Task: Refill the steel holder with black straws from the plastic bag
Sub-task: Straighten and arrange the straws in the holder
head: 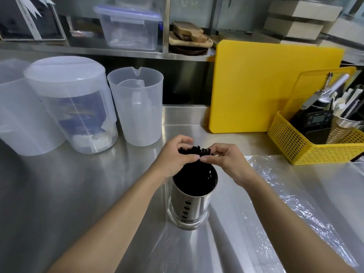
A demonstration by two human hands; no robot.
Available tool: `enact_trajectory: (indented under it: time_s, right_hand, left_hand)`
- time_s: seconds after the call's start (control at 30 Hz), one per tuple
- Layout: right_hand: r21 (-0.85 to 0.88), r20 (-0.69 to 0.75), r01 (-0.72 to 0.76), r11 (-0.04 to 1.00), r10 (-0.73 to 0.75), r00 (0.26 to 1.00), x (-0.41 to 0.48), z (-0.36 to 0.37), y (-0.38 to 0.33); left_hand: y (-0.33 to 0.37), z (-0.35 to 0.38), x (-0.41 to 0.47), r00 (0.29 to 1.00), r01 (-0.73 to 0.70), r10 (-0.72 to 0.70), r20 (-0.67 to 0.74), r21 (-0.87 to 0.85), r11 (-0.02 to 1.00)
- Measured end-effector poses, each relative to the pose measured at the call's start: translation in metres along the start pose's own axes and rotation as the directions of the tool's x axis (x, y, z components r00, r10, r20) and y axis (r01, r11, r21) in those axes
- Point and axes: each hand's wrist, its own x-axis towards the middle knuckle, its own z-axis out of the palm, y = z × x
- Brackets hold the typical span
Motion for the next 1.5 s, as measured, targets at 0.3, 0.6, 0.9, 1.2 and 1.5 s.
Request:
enact_trajectory:
  time_s: [0.3, 0.6, 0.9, 1.2, 1.5]
  right_hand:
    - [0.062, 0.003, 0.006, 0.998, -0.006, 1.000, 0.000, -0.001, 0.000]
    - [0.083, -0.002, 0.007, 0.997, -0.007, 1.000, -0.003, -0.002, -0.002]
    - [0.121, -0.015, 0.034, 0.992, -0.032, 0.999, -0.007, -0.002, -0.003]
    - [0.128, 0.020, 0.036, 0.991, -0.039, 0.999, -0.006, -0.002, 0.002]
    - [0.029, 0.025, 0.025, 0.999, -0.026, 0.999, -0.007, 0.003, -0.003]
  left_hand:
    - [0.006, 0.002, 0.001, 0.992, -0.119, 0.119, 0.035, 0.008, 0.993]
    - [0.007, 0.009, 0.006, 0.994, -0.111, 0.110, 0.016, 0.120, 0.987]
    - [0.011, 0.009, 0.007, 0.995, -0.094, 0.089, 0.034, 0.182, 0.979]
    - [0.008, 0.008, 0.006, 0.994, -0.113, 0.113, 0.011, 0.167, 0.979]
    - [0.006, -0.004, -0.003, 1.000, 0.006, -0.005, 0.026, -0.031, 0.999]
